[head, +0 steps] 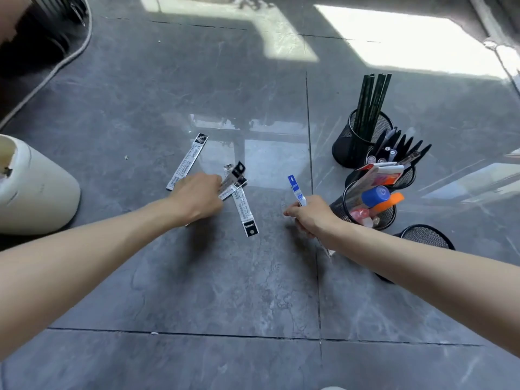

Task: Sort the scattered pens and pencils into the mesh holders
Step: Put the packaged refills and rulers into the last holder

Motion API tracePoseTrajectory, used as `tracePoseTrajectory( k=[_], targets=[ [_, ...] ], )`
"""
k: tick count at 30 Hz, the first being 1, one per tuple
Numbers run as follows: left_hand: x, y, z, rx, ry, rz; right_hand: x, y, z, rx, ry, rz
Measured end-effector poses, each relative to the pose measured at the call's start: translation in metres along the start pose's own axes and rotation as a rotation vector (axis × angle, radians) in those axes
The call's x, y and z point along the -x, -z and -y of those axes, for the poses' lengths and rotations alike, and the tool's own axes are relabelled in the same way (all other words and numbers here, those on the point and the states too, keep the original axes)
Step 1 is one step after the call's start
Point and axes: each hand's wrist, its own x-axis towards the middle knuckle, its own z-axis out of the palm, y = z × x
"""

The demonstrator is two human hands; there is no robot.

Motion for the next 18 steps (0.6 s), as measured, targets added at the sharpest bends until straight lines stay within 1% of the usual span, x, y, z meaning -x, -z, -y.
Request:
tracePoseTrajectory(
  k=[1, 2, 3, 6, 7, 8, 12, 15, 16, 18],
  targets=[
    [0.002, -0.006, 0.002, 0.015, 0.072, 0.068, 0.000, -0.001, 0.001, 0.007, 0.007, 0.007],
    [0.003, -0.012, 0.004, 0.033, 0.122, 0.095, 0.001, -0.003, 0.002, 0.011, 0.011, 0.017],
    [0.003, -0.019, 0.005, 0.061, 0.149, 0.081, 0.002, -0.004, 0.003, 0.014, 0.013, 0.028],
    [0.005, -0.033, 0.002, 0.137, 0.192, -0.041, 0.007, -0.005, 0.005, 0.029, 0.009, 0.063],
    [0.005, -0.035, 0.000, 0.121, 0.183, -0.071, 0.008, -0.005, 0.006, 0.018, 0.003, 0.077],
    [0.005, -0.035, -0.002, 0.093, 0.174, -0.068, 0.010, -0.004, 0.006, -0.009, -0.007, 0.096],
    [0.000, -0.025, -0.007, 0.057, 0.194, 0.058, 0.014, 0.001, 0.005, -0.182, -0.096, 0.186],
    [-0.001, -0.022, -0.015, -0.034, 0.115, 0.061, 0.016, 0.004, 0.004, -0.363, -0.164, 0.228],
    [0.001, -0.021, -0.017, -0.011, 0.108, 0.040, 0.016, 0.005, 0.005, -0.424, -0.176, 0.233],
    [0.001, -0.020, -0.023, 0.161, 0.137, 0.003, 0.017, 0.006, 0.007, -0.551, -0.183, 0.248]
  ],
)
